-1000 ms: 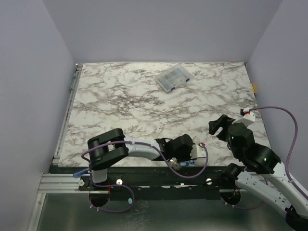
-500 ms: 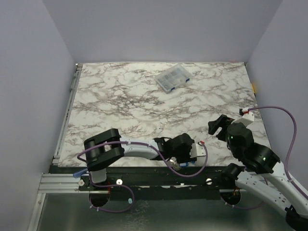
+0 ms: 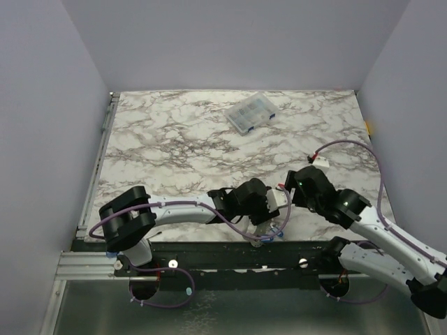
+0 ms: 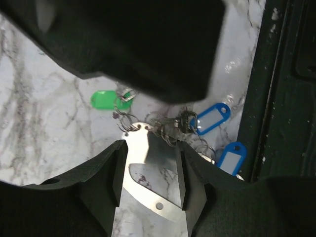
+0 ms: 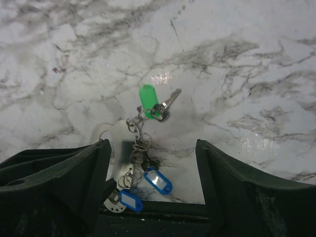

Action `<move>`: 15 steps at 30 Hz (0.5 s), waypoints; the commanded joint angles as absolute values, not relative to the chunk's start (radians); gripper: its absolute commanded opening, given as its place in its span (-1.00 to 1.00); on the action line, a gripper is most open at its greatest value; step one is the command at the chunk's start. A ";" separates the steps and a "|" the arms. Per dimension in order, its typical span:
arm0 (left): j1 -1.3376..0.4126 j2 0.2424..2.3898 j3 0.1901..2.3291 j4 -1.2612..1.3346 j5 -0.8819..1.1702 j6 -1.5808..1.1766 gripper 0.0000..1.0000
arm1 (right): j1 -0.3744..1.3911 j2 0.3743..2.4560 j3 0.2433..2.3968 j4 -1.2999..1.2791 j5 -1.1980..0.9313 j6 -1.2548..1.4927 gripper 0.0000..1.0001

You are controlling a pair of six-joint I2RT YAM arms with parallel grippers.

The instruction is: Put the keys on the keyring

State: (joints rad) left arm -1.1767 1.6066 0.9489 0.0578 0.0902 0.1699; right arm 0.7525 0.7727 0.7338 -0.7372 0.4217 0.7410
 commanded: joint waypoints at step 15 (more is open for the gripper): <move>-1.293 1.759 0.951 0.072 0.108 0.029 -0.07 | 0.754 0.757 0.771 -0.893 0.535 0.934 0.63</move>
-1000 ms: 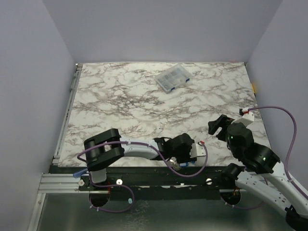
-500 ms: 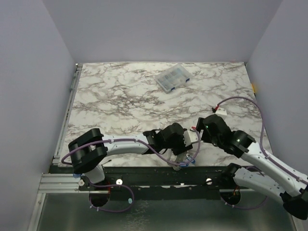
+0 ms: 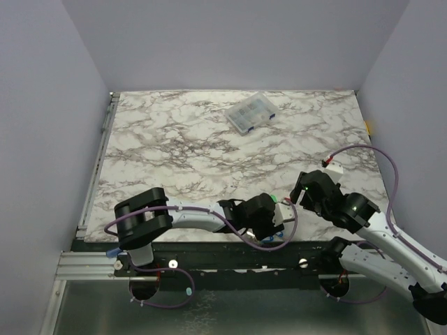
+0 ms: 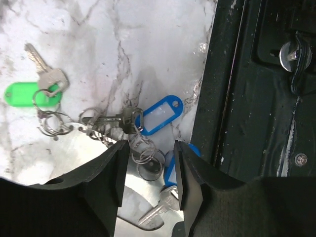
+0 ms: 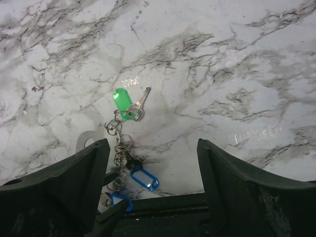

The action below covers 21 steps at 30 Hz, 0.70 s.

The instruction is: Put the keys on the keyring

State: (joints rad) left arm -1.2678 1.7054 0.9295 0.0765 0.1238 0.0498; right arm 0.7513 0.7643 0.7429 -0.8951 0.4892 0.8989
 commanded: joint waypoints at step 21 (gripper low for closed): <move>-1.298 1.803 1.009 0.075 0.026 0.015 -0.32 | 0.754 0.729 0.753 -0.867 0.505 0.908 0.63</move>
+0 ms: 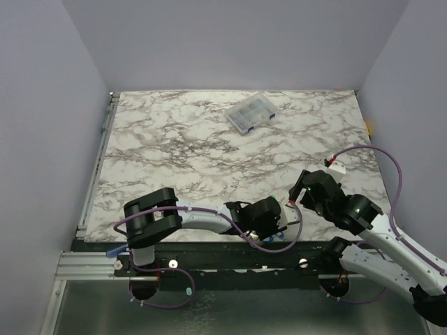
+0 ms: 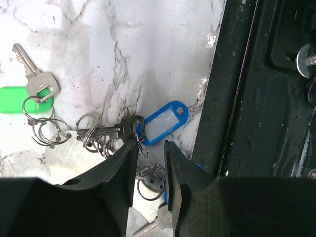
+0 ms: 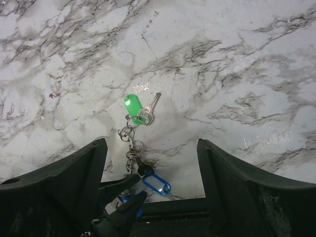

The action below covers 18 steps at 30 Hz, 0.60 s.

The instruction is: Put the keys on the keyring

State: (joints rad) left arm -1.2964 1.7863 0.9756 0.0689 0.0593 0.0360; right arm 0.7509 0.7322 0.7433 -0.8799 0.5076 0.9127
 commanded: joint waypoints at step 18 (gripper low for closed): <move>-1.296 1.822 0.998 0.067 0.044 0.009 -1.00 | 0.754 0.724 0.745 -0.850 0.495 0.899 0.63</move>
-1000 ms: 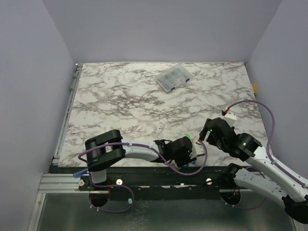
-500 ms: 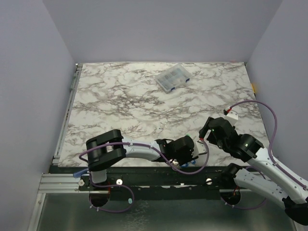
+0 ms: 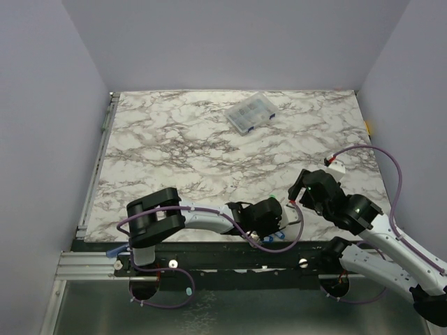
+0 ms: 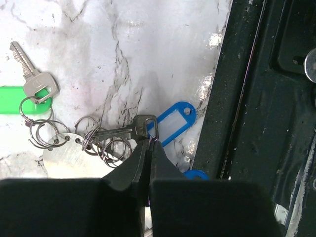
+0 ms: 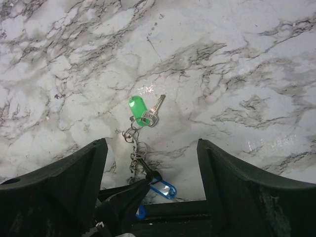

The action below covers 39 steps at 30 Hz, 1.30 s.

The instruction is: Put the keys on the keyring

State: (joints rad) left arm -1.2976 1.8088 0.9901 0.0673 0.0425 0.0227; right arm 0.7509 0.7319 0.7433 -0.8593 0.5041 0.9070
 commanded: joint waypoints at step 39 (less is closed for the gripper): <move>-1.099 1.309 0.955 0.067 0.294 -0.130 -1.00 | 0.754 0.389 0.733 -0.356 0.064 0.302 0.42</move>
State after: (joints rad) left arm -1.1076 1.3769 0.9348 0.1051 0.2581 -0.1410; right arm 0.7517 0.4473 0.7685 -0.5320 0.2882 0.4656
